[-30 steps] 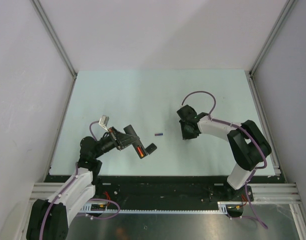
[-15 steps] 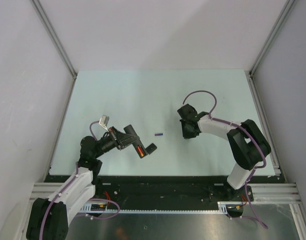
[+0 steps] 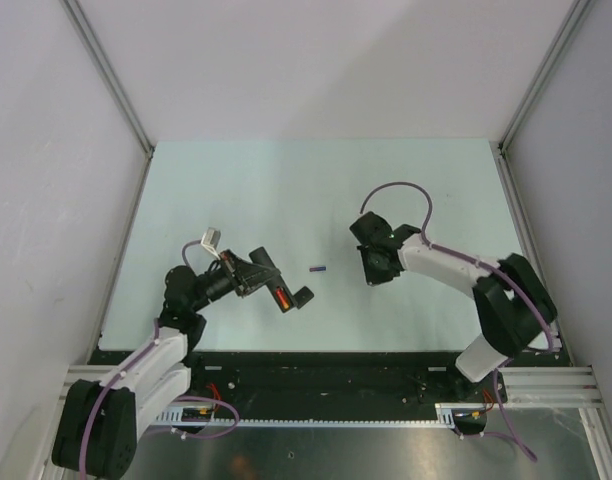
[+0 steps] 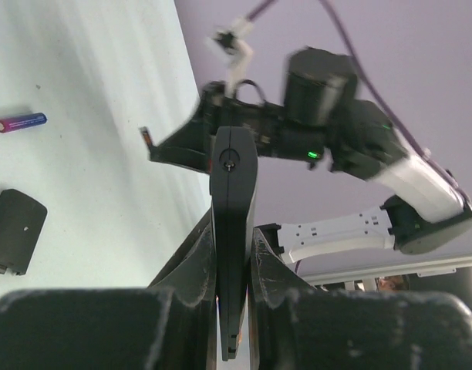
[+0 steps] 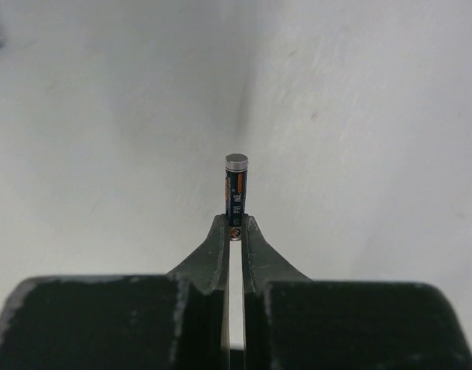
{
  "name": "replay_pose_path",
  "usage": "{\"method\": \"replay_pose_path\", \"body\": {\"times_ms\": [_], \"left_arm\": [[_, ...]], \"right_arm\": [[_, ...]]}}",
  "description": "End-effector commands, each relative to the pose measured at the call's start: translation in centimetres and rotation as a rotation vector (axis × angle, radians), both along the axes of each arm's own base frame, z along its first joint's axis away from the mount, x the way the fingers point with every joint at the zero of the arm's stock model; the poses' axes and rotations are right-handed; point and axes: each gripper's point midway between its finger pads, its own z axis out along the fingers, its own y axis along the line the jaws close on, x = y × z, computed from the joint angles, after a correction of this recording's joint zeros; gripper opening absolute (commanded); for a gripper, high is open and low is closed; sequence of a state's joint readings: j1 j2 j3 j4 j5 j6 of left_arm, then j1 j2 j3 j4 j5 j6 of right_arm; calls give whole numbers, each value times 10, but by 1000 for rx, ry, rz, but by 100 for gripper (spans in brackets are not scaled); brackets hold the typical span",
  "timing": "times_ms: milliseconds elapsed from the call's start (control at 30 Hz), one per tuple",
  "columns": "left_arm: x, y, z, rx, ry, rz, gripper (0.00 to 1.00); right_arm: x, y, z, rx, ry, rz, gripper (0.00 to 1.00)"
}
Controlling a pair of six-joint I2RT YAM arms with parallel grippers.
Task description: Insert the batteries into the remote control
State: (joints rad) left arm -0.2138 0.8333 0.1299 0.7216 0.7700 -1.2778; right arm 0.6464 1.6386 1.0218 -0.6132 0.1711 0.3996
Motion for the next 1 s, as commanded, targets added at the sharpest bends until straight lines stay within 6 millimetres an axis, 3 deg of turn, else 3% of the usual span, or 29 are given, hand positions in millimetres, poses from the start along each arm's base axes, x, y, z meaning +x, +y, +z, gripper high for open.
{"method": "replay_pose_path", "body": {"times_ms": [0,67,100,167,200,300,333,433,667,967], "left_arm": [[12,-4,23,-22,-37,0,0],[16,-6,22,-28,-8,-5,0],[17,-8,23,-31,-2,-11,0],[23,-11,26,-44,8,-20,0],[23,-14,28,-47,7,-29,0],[27,-21,35,-74,8,-53,0],[29,-24,32,-81,31,-56,0],[28,-32,38,-92,10,-76,0],[23,-51,46,-80,-42,-110,0],[22,-53,40,-61,-60,-94,0]], "right_arm": [[-24,27,92,67,-87,114,0],[-48,35,109,71,-48,181,0],[-49,47,133,112,-81,201,0],[-67,55,149,119,-58,254,0],[-67,64,166,148,-81,258,0],[-83,78,189,172,-73,309,0],[-85,87,205,202,-82,324,0],[-96,105,223,237,-65,379,0],[-114,128,214,242,12,451,0],[-129,144,205,281,135,482,0]]}}
